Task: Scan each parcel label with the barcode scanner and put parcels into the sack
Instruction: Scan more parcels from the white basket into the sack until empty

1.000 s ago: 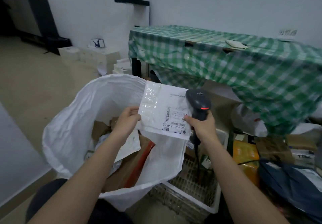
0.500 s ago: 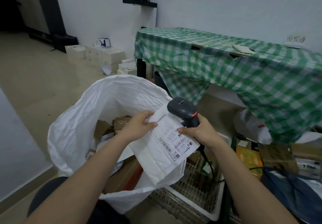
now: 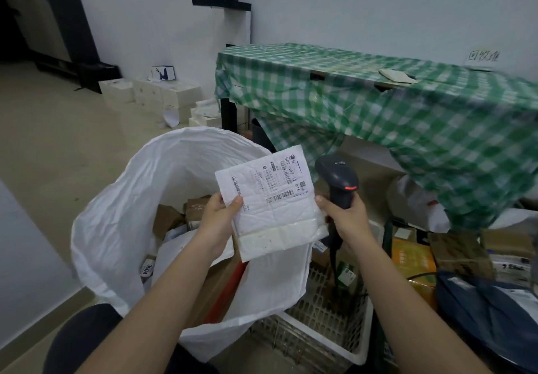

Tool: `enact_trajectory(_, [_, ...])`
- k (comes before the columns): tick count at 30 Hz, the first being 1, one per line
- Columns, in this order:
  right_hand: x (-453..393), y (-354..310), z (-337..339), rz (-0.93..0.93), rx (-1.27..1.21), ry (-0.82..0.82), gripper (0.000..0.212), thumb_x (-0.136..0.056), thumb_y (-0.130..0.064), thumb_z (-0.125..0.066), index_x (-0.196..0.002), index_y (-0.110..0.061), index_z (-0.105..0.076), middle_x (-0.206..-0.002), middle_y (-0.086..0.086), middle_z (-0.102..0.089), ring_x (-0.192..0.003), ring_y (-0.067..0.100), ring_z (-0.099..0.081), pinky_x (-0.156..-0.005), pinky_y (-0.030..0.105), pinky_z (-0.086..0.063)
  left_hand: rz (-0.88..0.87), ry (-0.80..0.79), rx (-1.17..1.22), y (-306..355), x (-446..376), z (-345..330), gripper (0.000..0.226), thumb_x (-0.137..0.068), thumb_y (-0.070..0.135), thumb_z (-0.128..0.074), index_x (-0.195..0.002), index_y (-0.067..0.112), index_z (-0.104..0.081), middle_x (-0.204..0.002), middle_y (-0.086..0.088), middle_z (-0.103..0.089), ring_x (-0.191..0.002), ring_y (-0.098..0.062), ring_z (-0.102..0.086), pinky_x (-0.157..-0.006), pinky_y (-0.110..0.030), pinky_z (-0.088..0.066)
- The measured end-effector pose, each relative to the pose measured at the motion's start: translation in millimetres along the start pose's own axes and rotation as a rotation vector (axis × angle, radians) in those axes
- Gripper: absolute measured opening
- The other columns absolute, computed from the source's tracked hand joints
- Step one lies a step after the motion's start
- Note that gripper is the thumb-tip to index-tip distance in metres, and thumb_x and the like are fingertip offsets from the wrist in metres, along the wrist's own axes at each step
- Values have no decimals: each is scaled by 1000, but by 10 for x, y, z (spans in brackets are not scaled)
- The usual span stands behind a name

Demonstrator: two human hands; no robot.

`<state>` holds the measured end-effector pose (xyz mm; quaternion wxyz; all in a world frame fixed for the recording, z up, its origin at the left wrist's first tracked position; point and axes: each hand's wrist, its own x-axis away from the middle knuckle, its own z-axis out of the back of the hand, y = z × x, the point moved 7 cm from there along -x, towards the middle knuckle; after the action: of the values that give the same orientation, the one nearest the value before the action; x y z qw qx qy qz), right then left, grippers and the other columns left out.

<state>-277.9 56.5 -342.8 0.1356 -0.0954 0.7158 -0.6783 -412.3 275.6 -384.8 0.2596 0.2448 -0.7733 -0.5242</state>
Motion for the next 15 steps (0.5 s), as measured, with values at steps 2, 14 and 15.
enact_trajectory(2, [-16, 2, -39, -15, -2, -29, 27, -78, -2, -77, -96, -14, -61, -76, -8, -72, -64, 12, -62, -63, 30, -51, 18, 16, 10, -29, -20, 93, 36, -96, 10, -55, -131, 6, -50, -125, -10, -63, -110, -27, -63, -85, -46, -54])
enact_trajectory(14, [-8, -263, -356, 47, 274, -371, 40, -75, 9, -74, -105, -13, -59, -78, 0, -69, -60, 7, -60, -56, 18, -47, -305, -161, -721, 416, -49, 35, 61, -95, 25, -58, -148, 33, -29, -155, 10, -21, -139, -17, -32, -111, -45, -37])
enact_trajectory(15, [-9, -278, -390, 55, 298, -404, 40, -75, 9, -74, -104, -13, -59, -76, 0, -69, -62, 9, -61, -57, 19, -48, -296, -236, -733, 432, -41, -59, 54, -96, 23, -57, -146, 30, -36, -151, 10, -32, -136, -15, -37, -111, -42, -37])
